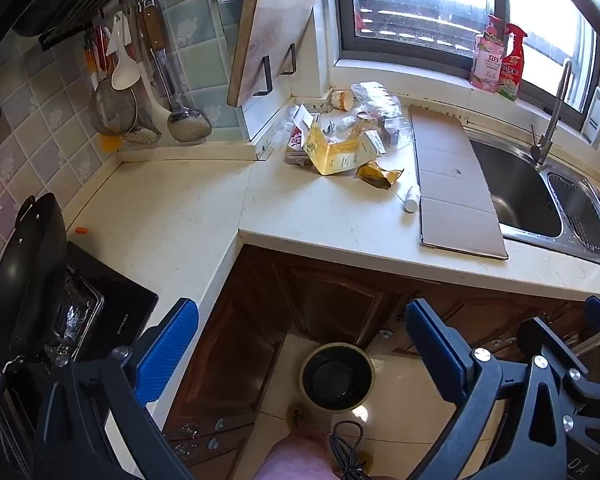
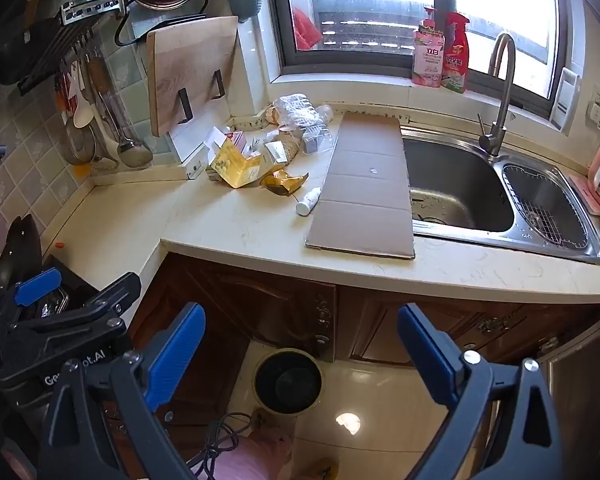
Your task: Collect trash
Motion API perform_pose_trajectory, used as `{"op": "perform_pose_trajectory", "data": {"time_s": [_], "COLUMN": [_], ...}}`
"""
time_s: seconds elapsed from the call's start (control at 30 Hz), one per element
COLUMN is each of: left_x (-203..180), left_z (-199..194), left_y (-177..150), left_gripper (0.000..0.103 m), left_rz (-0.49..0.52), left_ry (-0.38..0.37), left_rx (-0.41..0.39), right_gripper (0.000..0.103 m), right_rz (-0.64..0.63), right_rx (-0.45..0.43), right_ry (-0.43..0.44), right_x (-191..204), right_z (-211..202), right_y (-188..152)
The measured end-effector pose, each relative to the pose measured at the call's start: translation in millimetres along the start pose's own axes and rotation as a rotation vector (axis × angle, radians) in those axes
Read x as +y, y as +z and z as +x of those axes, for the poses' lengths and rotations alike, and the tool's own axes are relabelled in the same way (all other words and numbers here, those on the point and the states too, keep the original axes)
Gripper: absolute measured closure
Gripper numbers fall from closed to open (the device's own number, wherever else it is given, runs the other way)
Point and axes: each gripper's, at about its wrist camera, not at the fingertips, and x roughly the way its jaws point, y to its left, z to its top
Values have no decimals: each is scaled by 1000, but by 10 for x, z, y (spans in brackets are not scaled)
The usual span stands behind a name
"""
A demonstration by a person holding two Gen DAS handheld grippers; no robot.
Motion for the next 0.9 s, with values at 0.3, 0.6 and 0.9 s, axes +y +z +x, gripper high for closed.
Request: {"op": "perform_pose_trajectory", "data": {"time_s": [0.3, 0.6, 0.9], "left_x": [35, 25, -8], "left_z": [52, 90, 80], "left_y": [-29, 95, 139], "left_gripper": [7, 11, 12], "left_rz": [6, 16, 50], "left_ry": [-11, -10, 1], "left_rx": [1, 18, 5], "right_gripper": [6, 6, 6], "right_rz": [6, 14, 43], "right_rx": [-9, -6, -18], "right_ry": [18, 37, 61], "right_x": [33, 76, 57], "right_z": [41, 127, 152], "right_y": [67, 124, 185]}}
